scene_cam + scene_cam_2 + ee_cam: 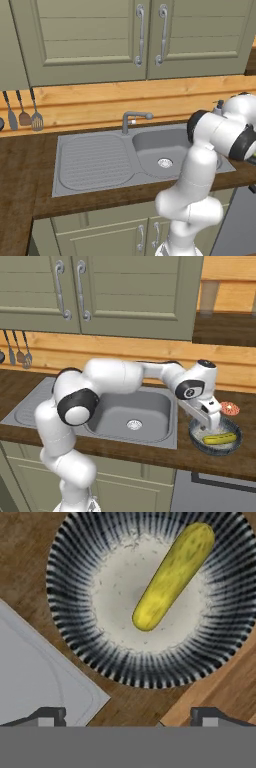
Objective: Pick the cucumber from the sink and place it in the bowl. Then pick the bowl and place it in the microwave. Then close the microwave door and press the start button.
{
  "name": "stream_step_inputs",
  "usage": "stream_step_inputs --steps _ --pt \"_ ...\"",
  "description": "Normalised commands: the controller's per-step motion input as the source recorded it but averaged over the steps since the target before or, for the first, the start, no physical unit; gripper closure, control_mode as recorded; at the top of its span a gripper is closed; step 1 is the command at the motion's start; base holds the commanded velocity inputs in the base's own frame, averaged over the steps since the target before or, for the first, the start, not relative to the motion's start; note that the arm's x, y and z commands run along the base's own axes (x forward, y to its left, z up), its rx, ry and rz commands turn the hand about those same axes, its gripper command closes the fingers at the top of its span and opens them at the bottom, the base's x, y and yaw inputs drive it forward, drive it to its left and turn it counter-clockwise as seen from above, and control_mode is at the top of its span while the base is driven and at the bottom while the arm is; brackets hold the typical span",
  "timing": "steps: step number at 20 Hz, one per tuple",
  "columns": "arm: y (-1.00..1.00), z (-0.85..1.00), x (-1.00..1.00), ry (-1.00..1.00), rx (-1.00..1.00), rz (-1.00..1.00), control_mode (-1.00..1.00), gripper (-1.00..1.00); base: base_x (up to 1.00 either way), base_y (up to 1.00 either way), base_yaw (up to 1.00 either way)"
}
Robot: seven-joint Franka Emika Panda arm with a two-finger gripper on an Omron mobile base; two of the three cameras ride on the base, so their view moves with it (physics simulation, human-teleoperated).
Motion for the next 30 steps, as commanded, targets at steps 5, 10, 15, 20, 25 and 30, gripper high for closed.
stream_step_inputs --steps 5,10,15,20,25,30 --pt "0.24 0.00 0.05 0.02 -0.01 0.09 -1.00 -1.00 0.00 0.00 0.00" --pt "0.20 0.00 0.37 0.06 0.00 0.03 -1.00 -1.00 0.00 0.00 0.00" --pt "-0.05 -0.01 0.47 0.11 0.00 0.11 -1.00 -1.00 0.00 0.00 0.00" --pt "-0.32 -0.14 0.39 0.07 0.05 0.14 -1.00 -1.00 0.00 0.00 0.00" --pt "-0.59 -0.19 0.16 0.04 0.12 0.16 -1.00 -1.00 0.00 0.00 0.00" --pt "-0.17 -0.23 0.31 0.01 0.08 0.12 -1.00 -1.00 0.00 0.00 0.00"
